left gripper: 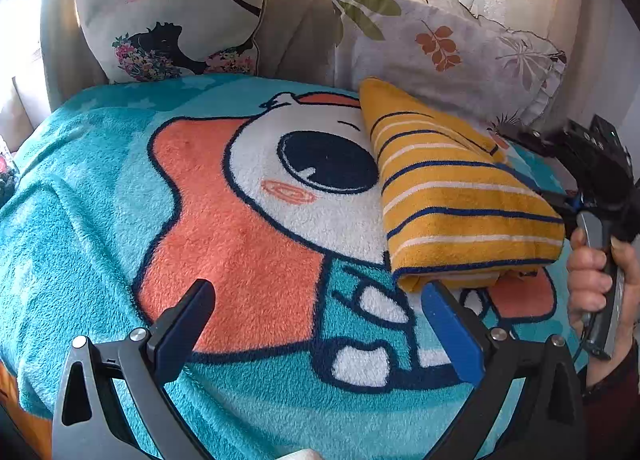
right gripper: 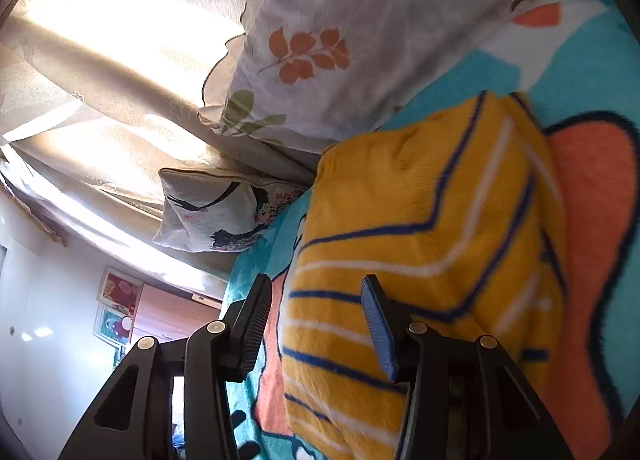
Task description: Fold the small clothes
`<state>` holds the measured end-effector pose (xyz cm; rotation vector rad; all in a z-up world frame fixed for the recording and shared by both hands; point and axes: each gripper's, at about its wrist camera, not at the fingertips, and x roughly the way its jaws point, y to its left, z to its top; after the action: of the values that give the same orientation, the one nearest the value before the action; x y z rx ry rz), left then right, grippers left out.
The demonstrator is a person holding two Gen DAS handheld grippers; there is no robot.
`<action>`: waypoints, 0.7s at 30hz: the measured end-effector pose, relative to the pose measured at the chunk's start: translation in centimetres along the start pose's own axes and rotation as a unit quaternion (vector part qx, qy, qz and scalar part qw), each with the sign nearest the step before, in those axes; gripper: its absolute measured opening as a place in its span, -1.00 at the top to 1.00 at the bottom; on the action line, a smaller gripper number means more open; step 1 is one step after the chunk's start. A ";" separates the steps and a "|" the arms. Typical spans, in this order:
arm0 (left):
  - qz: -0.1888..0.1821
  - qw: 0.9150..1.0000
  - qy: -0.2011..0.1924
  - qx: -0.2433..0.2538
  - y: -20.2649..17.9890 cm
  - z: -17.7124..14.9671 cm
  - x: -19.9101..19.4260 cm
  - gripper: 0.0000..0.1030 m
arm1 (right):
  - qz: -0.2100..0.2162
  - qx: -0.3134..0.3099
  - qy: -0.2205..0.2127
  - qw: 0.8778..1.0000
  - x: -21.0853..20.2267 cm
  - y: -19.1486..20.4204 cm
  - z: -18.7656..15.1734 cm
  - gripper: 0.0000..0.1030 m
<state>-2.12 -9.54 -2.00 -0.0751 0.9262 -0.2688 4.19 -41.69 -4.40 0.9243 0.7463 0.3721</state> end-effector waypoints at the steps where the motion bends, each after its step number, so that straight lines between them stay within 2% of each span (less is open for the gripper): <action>1: 0.001 1.000 -0.002 0.002 -0.1 0.0 -0.1 -0.99 | -0.013 0.002 -0.014 1.000 -1.4 -0.6 -0.6 -0.21; 4: 0.005 1.000 -0.010 0.010 -0.8 -0.1 -0.6 -0.99 | -0.003 0.028 -0.042 0.999 -5.4 -3.0 -2.2 -0.23; 5: 0.009 1.000 -0.013 0.014 -1.1 -0.2 -0.7 -0.99 | -0.023 0.034 -0.052 0.998 -6.5 -3.5 -2.6 -0.35; 6: 0.012 1.000 -0.018 0.017 -1.4 -0.2 -0.9 -0.99 | -0.046 0.031 -0.065 0.996 -7.8 -3.7 -3.2 -0.38; 10: 0.032 0.998 -0.050 0.035 -2.8 -0.4 -2.3 -0.99 | -0.065 0.018 -0.105 0.992 -11.8 -3.9 -5.4 -0.38; 12: 0.039 0.996 -0.071 0.041 -3.3 -0.5 -3.2 -0.99 | -0.091 -0.007 -0.121 0.988 -13.1 -2.9 -6.5 -0.39; 17: 0.046 0.992 -0.111 0.042 -4.2 -0.8 -5.2 -0.99 | -0.195 -0.130 -0.140 0.962 -13.3 2.1 -9.2 -0.41; 21: 0.047 0.990 -0.122 0.048 -4.9 -0.9 -5.9 -0.99 | -0.235 -0.209 -0.140 0.939 -12.3 5.4 -11.1 -0.50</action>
<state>-7.19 -12.67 2.88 0.0244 0.6710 -0.2120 -12.22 -39.37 0.90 0.3646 0.5697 -0.0298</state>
